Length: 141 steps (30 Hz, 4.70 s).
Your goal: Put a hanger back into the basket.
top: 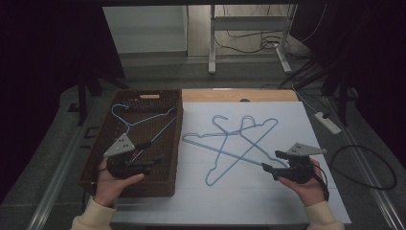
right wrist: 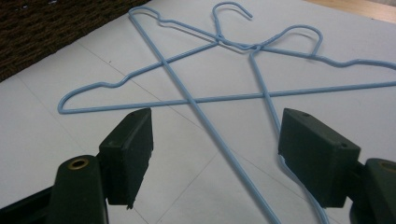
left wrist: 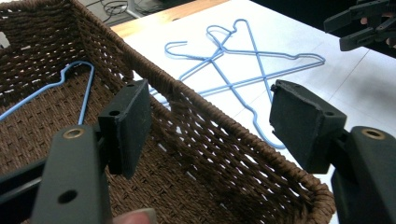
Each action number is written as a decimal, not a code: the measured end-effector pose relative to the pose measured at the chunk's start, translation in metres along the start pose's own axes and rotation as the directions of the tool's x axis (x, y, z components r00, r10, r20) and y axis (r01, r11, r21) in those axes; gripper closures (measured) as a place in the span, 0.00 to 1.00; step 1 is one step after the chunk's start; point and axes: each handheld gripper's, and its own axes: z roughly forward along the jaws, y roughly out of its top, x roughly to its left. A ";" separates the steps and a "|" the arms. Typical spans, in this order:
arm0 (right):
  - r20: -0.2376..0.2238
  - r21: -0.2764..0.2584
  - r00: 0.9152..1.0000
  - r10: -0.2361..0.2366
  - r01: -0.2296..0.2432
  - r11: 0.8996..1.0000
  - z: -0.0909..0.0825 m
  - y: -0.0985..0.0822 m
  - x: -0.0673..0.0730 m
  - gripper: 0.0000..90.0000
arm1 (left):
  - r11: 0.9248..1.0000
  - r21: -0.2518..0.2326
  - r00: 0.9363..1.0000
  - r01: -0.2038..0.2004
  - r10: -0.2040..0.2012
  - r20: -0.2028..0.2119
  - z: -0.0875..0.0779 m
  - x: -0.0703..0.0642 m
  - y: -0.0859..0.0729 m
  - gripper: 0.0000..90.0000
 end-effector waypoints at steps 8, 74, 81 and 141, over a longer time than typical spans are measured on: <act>0.019 0.038 1.000 -0.005 0.004 0.999 0.004 0.006 0.000 0.32 | 1.000 0.013 1.000 -0.013 0.013 0.010 0.003 -0.005 -0.001 0.33; -0.117 0.624 0.983 -0.141 0.184 0.759 0.172 0.091 -0.058 0.86 | 1.000 0.020 1.000 -0.009 0.009 -0.008 -0.001 -0.001 -0.010 0.34; -0.156 0.617 0.957 -0.243 0.287 0.733 0.173 0.091 -0.052 0.97 | 1.000 0.019 1.000 -0.007 0.007 -0.009 -0.001 -0.001 -0.010 0.34; -0.145 0.245 0.919 -0.368 0.393 0.886 0.020 0.085 -0.012 0.98 | 1.000 0.022 1.000 -0.021 0.021 0.009 0.005 -0.010 -0.005 0.34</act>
